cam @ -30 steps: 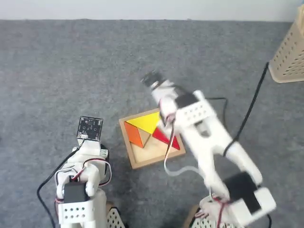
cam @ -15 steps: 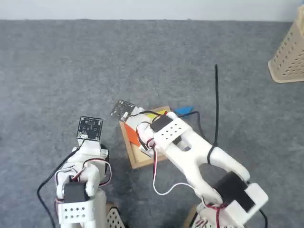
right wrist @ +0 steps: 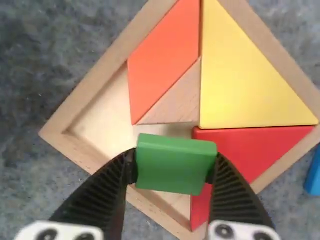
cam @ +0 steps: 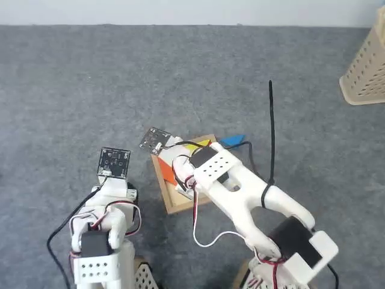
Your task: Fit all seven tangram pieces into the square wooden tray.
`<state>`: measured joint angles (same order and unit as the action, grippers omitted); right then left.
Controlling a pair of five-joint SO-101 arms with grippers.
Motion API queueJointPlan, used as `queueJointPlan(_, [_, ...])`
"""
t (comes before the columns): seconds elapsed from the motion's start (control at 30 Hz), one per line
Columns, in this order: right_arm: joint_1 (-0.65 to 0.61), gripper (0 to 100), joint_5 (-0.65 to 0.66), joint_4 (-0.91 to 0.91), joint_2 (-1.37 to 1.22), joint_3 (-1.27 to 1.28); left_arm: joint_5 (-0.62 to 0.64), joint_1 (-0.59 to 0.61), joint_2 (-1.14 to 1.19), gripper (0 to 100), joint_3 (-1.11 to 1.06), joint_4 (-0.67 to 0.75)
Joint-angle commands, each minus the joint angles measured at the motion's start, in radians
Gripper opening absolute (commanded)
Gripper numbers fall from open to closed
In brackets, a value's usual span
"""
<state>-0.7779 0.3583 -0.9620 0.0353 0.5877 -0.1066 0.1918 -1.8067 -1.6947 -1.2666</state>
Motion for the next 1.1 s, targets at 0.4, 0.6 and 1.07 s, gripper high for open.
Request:
queueJointPlan(0.4, [0.007,11.8,0.015,0.01,0.013,-0.015,0.008,-0.002,-0.021,7,0.01,0.0])
queueJointPlan(0.6, [0.048,3.2,0.009,0.016,0.015,-0.015,0.008,-0.002,-0.021,7,0.01,0.0])
queueJointPlan(1.07, [0.074,0.6,0.009,0.09,-0.108,0.02,0.008,-0.002,-0.021,7,0.01,0.0])
